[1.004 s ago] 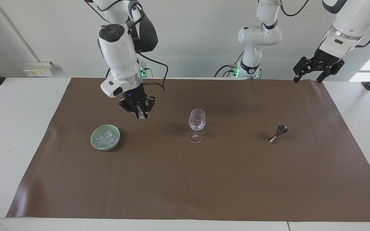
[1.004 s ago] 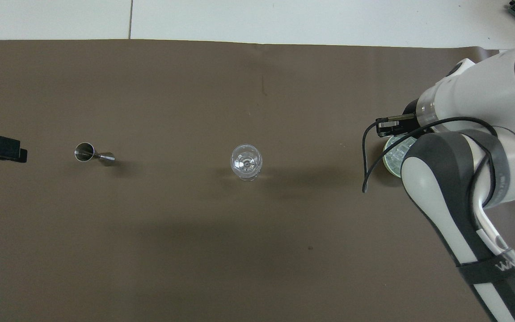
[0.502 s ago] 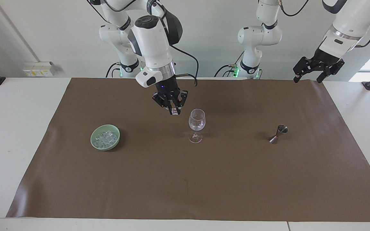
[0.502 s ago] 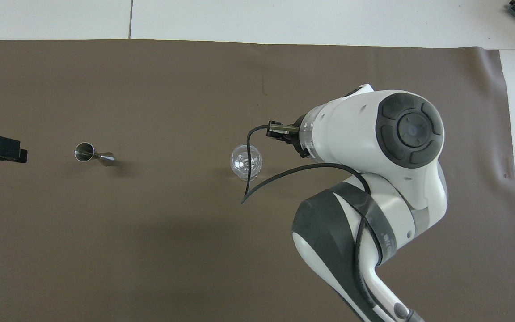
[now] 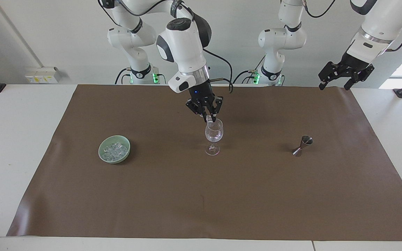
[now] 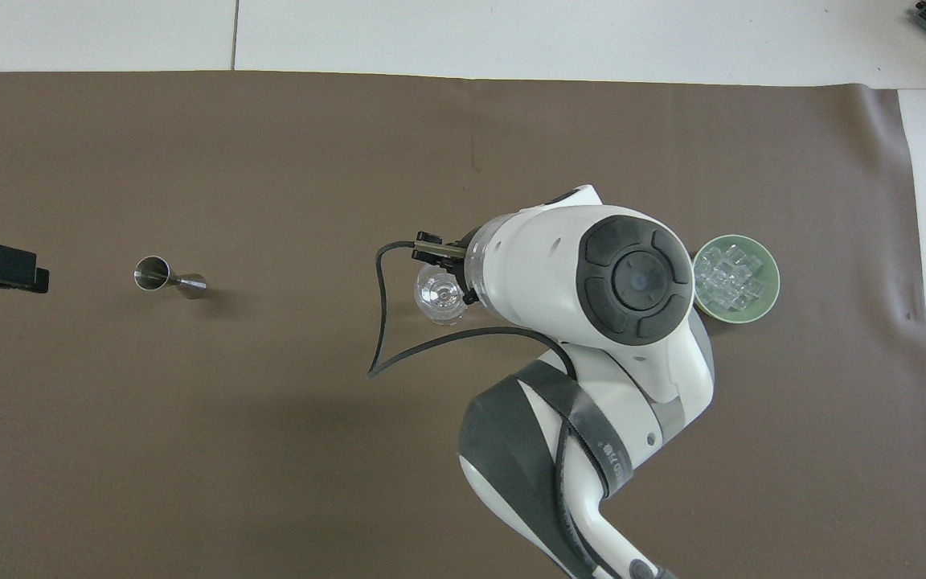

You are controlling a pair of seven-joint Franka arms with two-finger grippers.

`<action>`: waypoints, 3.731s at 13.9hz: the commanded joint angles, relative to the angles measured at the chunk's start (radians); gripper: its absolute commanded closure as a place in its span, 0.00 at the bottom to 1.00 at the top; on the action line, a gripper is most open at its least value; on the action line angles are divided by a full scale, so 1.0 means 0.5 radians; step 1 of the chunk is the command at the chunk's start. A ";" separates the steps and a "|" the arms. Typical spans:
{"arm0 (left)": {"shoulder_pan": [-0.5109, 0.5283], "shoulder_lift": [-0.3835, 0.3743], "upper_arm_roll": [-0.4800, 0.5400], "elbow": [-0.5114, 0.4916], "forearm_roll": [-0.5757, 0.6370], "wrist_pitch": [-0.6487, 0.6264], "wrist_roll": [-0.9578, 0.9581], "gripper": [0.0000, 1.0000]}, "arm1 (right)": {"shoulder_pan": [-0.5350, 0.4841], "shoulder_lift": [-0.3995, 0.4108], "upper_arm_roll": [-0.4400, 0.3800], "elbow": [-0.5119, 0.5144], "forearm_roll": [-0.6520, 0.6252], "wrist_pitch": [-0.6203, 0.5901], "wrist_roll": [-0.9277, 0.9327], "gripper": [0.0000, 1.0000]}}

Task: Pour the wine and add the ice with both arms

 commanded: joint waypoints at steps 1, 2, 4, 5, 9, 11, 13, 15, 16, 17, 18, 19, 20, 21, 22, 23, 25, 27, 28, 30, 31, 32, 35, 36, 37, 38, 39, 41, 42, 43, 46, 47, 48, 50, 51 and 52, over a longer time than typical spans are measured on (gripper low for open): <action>0.021 -0.038 -0.008 -0.030 0.012 -0.021 0.031 0.00 | 0.025 0.058 0.011 0.018 -0.022 0.051 0.070 1.00; 0.021 -0.041 -0.008 -0.030 0.012 -0.021 0.031 0.00 | 0.049 0.070 0.011 0.012 -0.025 0.051 0.073 1.00; 0.021 -0.041 -0.008 -0.030 0.012 -0.021 0.031 0.00 | 0.056 0.067 0.008 -0.012 -0.028 0.030 0.067 1.00; 0.021 -0.038 -0.008 -0.030 0.012 -0.021 0.031 0.00 | 0.056 0.067 0.011 -0.012 -0.031 0.011 0.064 1.00; 0.021 -0.041 -0.008 -0.030 0.012 -0.021 0.031 0.00 | 0.044 0.070 0.008 -0.012 -0.080 -0.013 0.055 1.00; 0.021 -0.041 -0.008 -0.030 0.012 -0.021 0.031 0.00 | 0.041 0.070 0.008 -0.012 -0.083 -0.013 0.055 1.00; 0.021 -0.041 -0.008 -0.030 0.012 -0.021 0.031 0.00 | 0.041 0.067 0.008 -0.022 -0.083 -0.010 0.055 1.00; 0.021 -0.041 -0.008 -0.030 0.012 -0.021 0.031 0.00 | 0.037 0.067 0.008 -0.034 -0.083 -0.013 0.055 1.00; 0.021 -0.041 -0.008 -0.030 0.012 -0.021 0.031 0.00 | 0.037 0.067 0.008 -0.034 -0.083 -0.010 0.055 0.99; 0.021 -0.041 -0.008 -0.030 0.012 -0.021 0.031 0.00 | 0.037 0.067 0.008 -0.031 -0.083 -0.010 0.055 0.95; 0.021 -0.041 -0.008 -0.030 0.012 -0.021 0.031 0.00 | 0.037 0.067 0.008 -0.031 -0.083 -0.010 0.058 0.90; 0.021 -0.038 -0.008 -0.030 0.012 -0.021 0.031 0.00 | 0.037 0.067 0.008 -0.028 -0.083 -0.010 0.064 0.81; 0.021 -0.038 -0.008 -0.030 0.012 -0.021 0.031 0.00 | 0.037 0.067 0.008 -0.028 -0.083 -0.010 0.064 0.71; 0.021 -0.041 -0.008 -0.030 0.012 -0.021 0.031 0.00 | 0.037 0.067 0.008 -0.028 -0.083 -0.010 0.070 0.64; 0.021 -0.041 -0.008 -0.030 0.012 -0.021 0.031 0.00 | 0.037 0.067 0.008 -0.028 -0.083 -0.010 0.070 0.59; 0.021 -0.041 -0.008 -0.030 0.012 -0.021 0.031 0.00 | 0.037 0.067 0.008 -0.025 -0.083 -0.007 0.070 0.56; 0.021 -0.041 -0.008 -0.030 0.012 -0.021 0.031 0.00 | 0.041 0.067 0.008 -0.025 -0.083 -0.010 0.070 0.53; 0.021 -0.041 -0.008 -0.030 0.012 -0.021 0.031 0.00 | 0.041 0.067 0.008 -0.016 -0.083 -0.010 0.073 0.52; 0.021 -0.041 -0.008 -0.030 0.012 -0.021 0.031 0.00 | 0.044 0.067 0.008 -0.003 -0.083 -0.013 0.073 0.48; 0.021 -0.041 -0.008 -0.030 0.012 -0.021 0.031 0.00 | 0.034 0.067 0.008 0.036 -0.083 -0.016 0.070 0.40; 0.021 -0.044 -0.008 -0.036 0.012 -0.027 0.031 0.00 | 0.022 0.061 0.005 0.046 -0.086 -0.020 0.067 0.32; 0.021 -0.044 -0.008 -0.036 0.012 -0.028 0.031 0.00 | 0.013 0.049 -0.004 0.055 -0.087 -0.020 0.064 0.22; 0.021 -0.044 -0.008 -0.036 0.012 -0.025 0.028 0.00 | -0.079 -0.037 -0.029 0.055 -0.227 -0.081 0.018 0.00; 0.021 -0.041 -0.008 -0.036 0.012 -0.024 0.031 0.00 | -0.100 -0.074 -0.071 0.055 -0.255 -0.111 -0.037 0.00; 0.021 -0.044 -0.008 -0.036 0.012 -0.024 0.031 0.00 | -0.104 -0.120 -0.139 0.055 -0.255 -0.169 -0.110 0.00; 0.021 -0.044 -0.008 -0.036 0.012 -0.024 0.031 0.00 | -0.104 -0.160 -0.209 0.055 -0.255 -0.249 -0.202 0.00; 0.021 -0.044 -0.008 -0.036 0.012 -0.024 0.031 0.00 | -0.101 -0.206 -0.274 0.052 -0.255 -0.304 -0.297 0.00; 0.021 -0.044 -0.008 -0.036 0.012 -0.025 0.031 0.00 | -0.101 -0.267 -0.381 0.055 -0.252 -0.421 -0.435 0.00; 0.021 -0.044 -0.008 -0.036 0.012 -0.028 0.031 0.00 | -0.101 -0.292 -0.412 0.055 -0.252 -0.473 -0.500 0.00; 0.021 -0.044 -0.008 -0.036 0.012 -0.028 0.031 0.00 | -0.101 -0.323 -0.449 0.055 -0.234 -0.522 -0.546 0.00; 0.024 -0.044 -0.008 -0.039 0.012 -0.024 0.031 0.00 | -0.101 -0.415 -0.553 0.055 -0.218 -0.740 -0.690 0.00; 0.024 -0.044 -0.008 -0.036 0.012 -0.024 0.031 0.00 | -0.101 -0.418 -0.575 0.073 -0.218 -0.838 -0.739 0.00; 0.024 -0.044 -0.005 -0.036 0.012 -0.024 0.031 0.00 | -0.101 -0.415 -0.587 0.125 -0.218 -0.927 -0.779 0.00; 0.024 -0.044 -0.005 -0.036 0.012 -0.024 0.031 0.00 | -0.101 -0.418 -0.639 0.153 -0.218 -1.013 -0.829 0.00; 0.024 -0.044 -0.008 -0.036 0.012 -0.028 0.031 0.00 | -0.101 -0.418 -0.661 0.159 -0.218 -1.056 -0.859 0.00; 0.024 -0.044 -0.008 -0.036 0.012 -0.028 0.031 0.00 | -0.101 -0.418 -0.670 0.175 -0.215 -1.102 -0.893 0.00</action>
